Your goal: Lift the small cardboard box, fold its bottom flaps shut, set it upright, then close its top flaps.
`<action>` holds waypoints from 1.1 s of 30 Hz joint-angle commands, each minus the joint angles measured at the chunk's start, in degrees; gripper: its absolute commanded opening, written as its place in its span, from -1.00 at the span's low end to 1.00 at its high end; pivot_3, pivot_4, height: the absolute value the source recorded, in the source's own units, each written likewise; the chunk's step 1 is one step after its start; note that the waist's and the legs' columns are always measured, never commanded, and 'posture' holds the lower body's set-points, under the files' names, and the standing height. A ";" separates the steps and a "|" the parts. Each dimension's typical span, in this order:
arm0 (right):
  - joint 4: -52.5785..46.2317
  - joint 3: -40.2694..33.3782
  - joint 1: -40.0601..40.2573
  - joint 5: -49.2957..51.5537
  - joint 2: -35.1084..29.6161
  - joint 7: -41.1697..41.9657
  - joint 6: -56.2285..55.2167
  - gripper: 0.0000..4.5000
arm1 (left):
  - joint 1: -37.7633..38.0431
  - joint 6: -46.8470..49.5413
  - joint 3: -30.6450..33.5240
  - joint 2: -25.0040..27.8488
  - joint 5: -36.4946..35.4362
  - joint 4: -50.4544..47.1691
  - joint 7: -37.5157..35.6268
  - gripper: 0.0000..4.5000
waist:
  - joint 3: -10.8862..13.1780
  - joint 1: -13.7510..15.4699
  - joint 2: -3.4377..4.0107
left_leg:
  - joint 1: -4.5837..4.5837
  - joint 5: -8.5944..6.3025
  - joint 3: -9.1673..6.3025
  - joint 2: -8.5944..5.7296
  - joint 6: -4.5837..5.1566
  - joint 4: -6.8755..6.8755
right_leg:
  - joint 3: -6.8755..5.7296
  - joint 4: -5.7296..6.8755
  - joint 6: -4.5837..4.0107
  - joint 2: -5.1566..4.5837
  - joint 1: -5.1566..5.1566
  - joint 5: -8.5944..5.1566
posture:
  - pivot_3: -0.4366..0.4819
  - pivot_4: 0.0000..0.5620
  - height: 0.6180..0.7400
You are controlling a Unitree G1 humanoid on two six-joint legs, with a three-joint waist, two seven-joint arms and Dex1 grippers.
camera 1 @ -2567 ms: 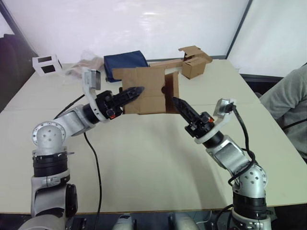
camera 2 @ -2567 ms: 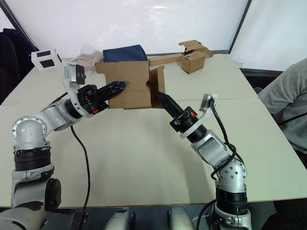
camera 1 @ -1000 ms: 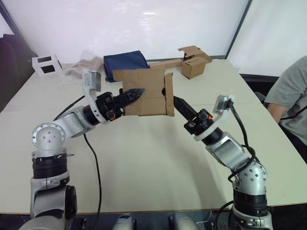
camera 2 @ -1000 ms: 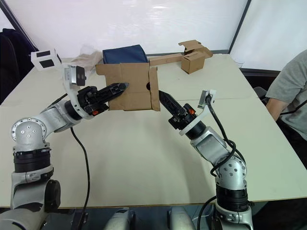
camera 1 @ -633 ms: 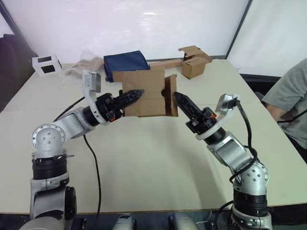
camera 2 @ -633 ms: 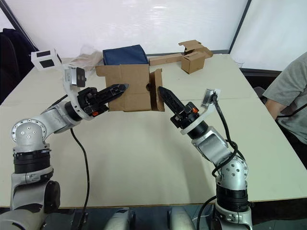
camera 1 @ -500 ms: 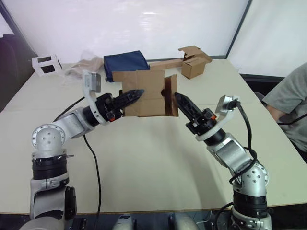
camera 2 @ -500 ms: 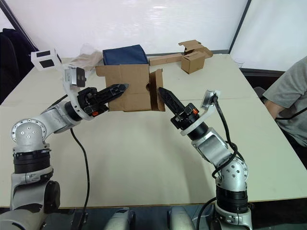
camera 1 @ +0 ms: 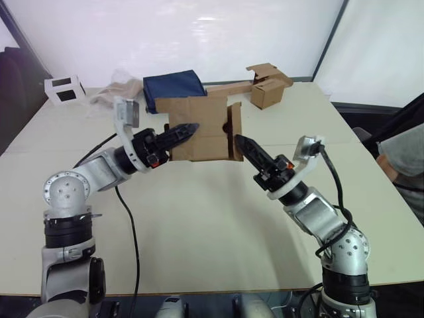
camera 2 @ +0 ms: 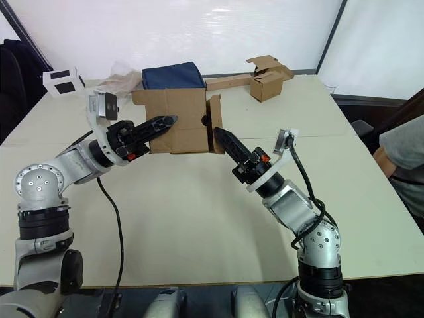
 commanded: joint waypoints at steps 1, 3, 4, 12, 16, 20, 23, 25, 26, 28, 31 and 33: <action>-2.18 -0.15 -1.49 -0.69 -0.07 0.52 -1.22 -0.32 | -1.22 -0.55 0.81 0.52 -1.59 -2.16 -0.16 -1.00 | 0.00 0.00 0.00 | 0.00 0.00 0.00 0.00 0.00 0.00 | 0.00 0.00 0.00 0.00 0.00 0.00 | -0.05 -0.47 1.00; -2.06 -0.22 -1.81 -0.95 0.00 0.52 -1.29 -0.32 | -1.19 -0.55 0.75 0.54 -1.55 -2.25 -0.22 -1.00 | 0.00 0.00 0.00 | 0.00 0.00 0.00 0.00 0.00 0.00 | 0.00 0.00 0.00 0.00 0.00 0.00 | -0.05 -0.47 1.00; -1.96 -0.26 -2.08 -1.08 0.06 0.43 -1.39 -0.43 | -1.20 -0.56 0.77 0.52 -1.58 -2.25 -0.17 -1.00 | 0.00 0.00 0.00 | 0.00 0.00 0.00 0.00 0.00 0.00 | 0.00 0.00 0.00 0.00 0.00 0.00 | -0.05 -0.47 1.00; -2.13 0.40 -3.25 -2.89 -0.23 -0.26 -1.39 -0.56 | -0.99 -0.63 0.98 0.58 -1.70 -2.49 0.05 -1.00 | 0.00 0.00 0.00 | 0.00 0.00 0.00 0.00 0.00 0.00 | 0.00 0.00 0.00 0.00 0.00 0.00 | -0.05 -0.47 1.00; -2.18 0.65 -3.55 -4.44 -0.27 -0.48 -1.75 -0.56 | -0.85 -0.62 0.92 0.55 -1.71 -2.70 0.11 -1.00 | 0.00 0.00 0.00 | 0.00 0.00 0.00 0.00 0.00 0.00 | 0.00 0.00 0.00 0.00 0.00 0.00 | -0.05 -0.47 1.00; -2.25 0.76 -3.98 -5.55 -0.03 -0.69 -1.98 -0.56 | -0.66 -0.49 0.77 0.64 -1.66 -2.96 -0.20 -1.00 | 0.00 0.00 0.00 | 0.00 0.00 0.00 0.00 0.00 0.00 | 0.00 0.00 0.00 0.00 0.00 0.00 | -0.05 -0.47 1.00; -2.35 0.89 -4.43 -6.28 0.16 -0.90 -2.02 -0.56 | -0.53 -0.36 0.51 0.81 -1.53 -3.31 -0.85 -1.00 | 0.00 0.00 0.00 | 0.00 0.00 0.00 0.00 0.00 0.00 | 0.00 0.00 0.00 0.00 0.00 0.00 | -0.05 -0.47 1.00; -2.44 0.96 -4.64 -6.47 0.27 -1.04 -1.95 -0.56 | -0.41 -0.35 0.39 0.80 -1.45 -3.48 -0.99 -1.00 | 0.00 0.00 0.00 | 0.00 0.00 0.00 0.00 0.00 0.00 | 0.00 -0.01 0.00 0.00 0.00 0.00 | -0.05 -0.47 1.00; -2.57 0.98 -4.82 -6.42 0.35 -1.18 -1.91 -0.56 | -0.26 -0.38 0.27 0.82 -1.25 -3.62 -1.15 -1.00 | 0.00 0.00 0.00 | 0.00 0.00 0.00 0.00 0.00 0.00 | 0.00 0.00 0.00 0.00 0.00 0.00 | -0.05 -0.47 1.00; -2.77 1.01 -5.33 -6.18 0.42 -1.44 -1.78 -0.56 | -0.09 -0.49 -0.01 0.84 -0.82 -3.81 -1.46 -1.00 | 0.00 0.00 0.00 | 0.00 0.00 0.00 0.00 0.00 0.00 | 0.00 0.00 0.00 0.00 0.00 0.00 | -0.05 -0.47 1.00; -3.12 1.06 -6.07 -5.43 0.45 -1.88 -1.53 -0.56 | 0.06 -0.78 -0.35 0.83 -0.14 -3.96 -1.82 -1.00 | 0.00 0.00 0.00 | 0.00 0.00 0.00 0.00 0.00 -0.01 | 0.00 -0.01 0.00 0.00 0.00 0.00 | -0.05 -0.47 1.00; -3.40 1.13 -6.33 -4.82 0.49 -2.16 -1.33 -0.56 | 0.18 -1.07 -0.52 0.87 0.32 -3.98 -1.92 -1.00 | 0.00 0.00 0.00 | 0.00 0.00 0.00 0.00 0.00 -0.01 | 0.00 0.00 0.00 0.00 0.00 0.00 | -0.05 -0.47 1.00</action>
